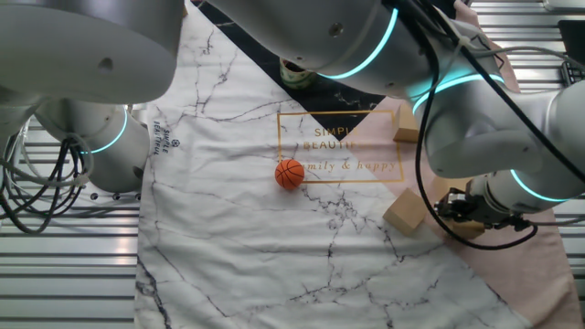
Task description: Stack the blocks into a pyramid shape
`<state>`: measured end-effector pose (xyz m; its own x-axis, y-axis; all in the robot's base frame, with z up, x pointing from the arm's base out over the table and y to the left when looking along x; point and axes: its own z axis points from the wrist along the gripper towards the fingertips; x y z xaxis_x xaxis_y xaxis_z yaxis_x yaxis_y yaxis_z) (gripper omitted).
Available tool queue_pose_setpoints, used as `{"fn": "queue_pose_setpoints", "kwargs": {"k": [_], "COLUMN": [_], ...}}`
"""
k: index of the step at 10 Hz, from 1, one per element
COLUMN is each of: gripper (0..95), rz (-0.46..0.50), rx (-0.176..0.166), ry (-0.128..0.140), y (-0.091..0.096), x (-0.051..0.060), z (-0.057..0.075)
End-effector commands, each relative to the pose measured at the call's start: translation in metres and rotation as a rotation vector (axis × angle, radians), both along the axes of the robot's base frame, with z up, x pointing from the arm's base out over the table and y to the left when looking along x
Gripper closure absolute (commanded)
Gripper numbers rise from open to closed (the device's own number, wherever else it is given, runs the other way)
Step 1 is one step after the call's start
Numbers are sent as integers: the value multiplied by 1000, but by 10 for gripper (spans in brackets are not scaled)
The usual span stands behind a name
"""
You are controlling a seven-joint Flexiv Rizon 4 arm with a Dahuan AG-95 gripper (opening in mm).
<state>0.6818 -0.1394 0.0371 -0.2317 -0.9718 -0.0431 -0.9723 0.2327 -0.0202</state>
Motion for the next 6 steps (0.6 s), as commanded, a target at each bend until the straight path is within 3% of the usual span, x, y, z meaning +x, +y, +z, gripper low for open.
{"fn": "queue_pose_setpoints", "kwargs": {"k": [1,6], "gripper": [950,950], "rz": [-11,-24], "rx": [-6,-5], "ry": [1,1], "y": [3,7], "x": [0,0], "z": [0,2]}}
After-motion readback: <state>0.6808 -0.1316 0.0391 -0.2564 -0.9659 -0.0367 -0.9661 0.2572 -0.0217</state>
